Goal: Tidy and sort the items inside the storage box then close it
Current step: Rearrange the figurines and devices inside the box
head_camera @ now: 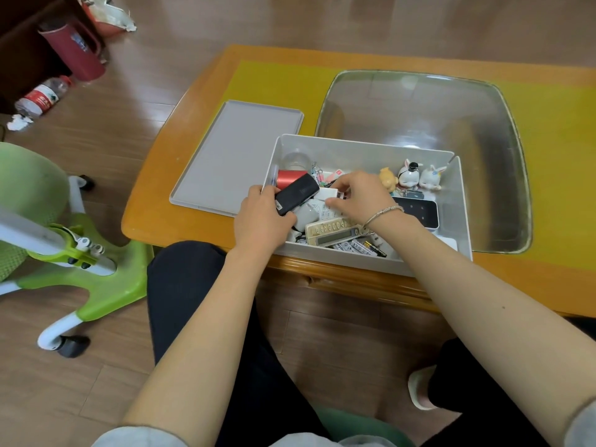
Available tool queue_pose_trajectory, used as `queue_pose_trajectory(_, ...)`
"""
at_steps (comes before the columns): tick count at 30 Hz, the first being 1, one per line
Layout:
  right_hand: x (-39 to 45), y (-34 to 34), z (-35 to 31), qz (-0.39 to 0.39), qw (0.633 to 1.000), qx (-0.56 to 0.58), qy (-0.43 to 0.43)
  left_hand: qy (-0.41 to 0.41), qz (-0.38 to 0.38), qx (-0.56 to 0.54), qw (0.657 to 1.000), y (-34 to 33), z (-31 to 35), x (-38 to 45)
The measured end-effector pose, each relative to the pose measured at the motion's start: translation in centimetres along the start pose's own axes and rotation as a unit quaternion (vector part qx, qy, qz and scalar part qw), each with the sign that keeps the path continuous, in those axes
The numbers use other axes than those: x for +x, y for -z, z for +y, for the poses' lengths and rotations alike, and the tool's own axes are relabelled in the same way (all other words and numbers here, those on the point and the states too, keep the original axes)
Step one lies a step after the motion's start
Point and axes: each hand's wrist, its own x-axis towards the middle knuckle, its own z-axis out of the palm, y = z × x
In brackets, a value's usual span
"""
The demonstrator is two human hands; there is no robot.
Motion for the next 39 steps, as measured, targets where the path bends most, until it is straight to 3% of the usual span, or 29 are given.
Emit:
queue_pose_trajectory(9, -0.1, 1.0, 1.2, 0.082, 0.995, 0.051, -0.032, -0.029, 0.091, -0.037, 0.995, 0.0, 0.2, -0.6)
queue_pose_trajectory(14, 0.0, 0.9, 1.4, 0.091, 0.989, 0.104, -0.048, -0.032, 0.118, -0.08, 0.989, 0.1, 0.3, -1.0)
queue_pose_trajectory(17, 0.1, 0.8, 1.1, 0.094, 0.983, 0.149, -0.056, -0.023, 0.121, -0.084, 0.989, 0.1, 0.4, -1.0)
queue_pose_trajectory(28, 0.3, 0.8, 1.7, 0.086, 0.986, 0.137, -0.051, -0.014, 0.109, -0.097, 0.989, 0.2, 0.3, -1.0)
queue_pose_trajectory(35, -1.0, 1.9, 3.8, 0.02, 0.996, 0.092, 0.008, -0.015, 0.107, -0.095, 0.99, 0.2, 0.4, -1.0)
queue_pose_trajectory(39, -1.8, 2.0, 4.5, -0.091, 0.995, -0.018, 0.037, -0.01, 0.106, -0.098, 0.99, 0.3, 0.4, -0.9)
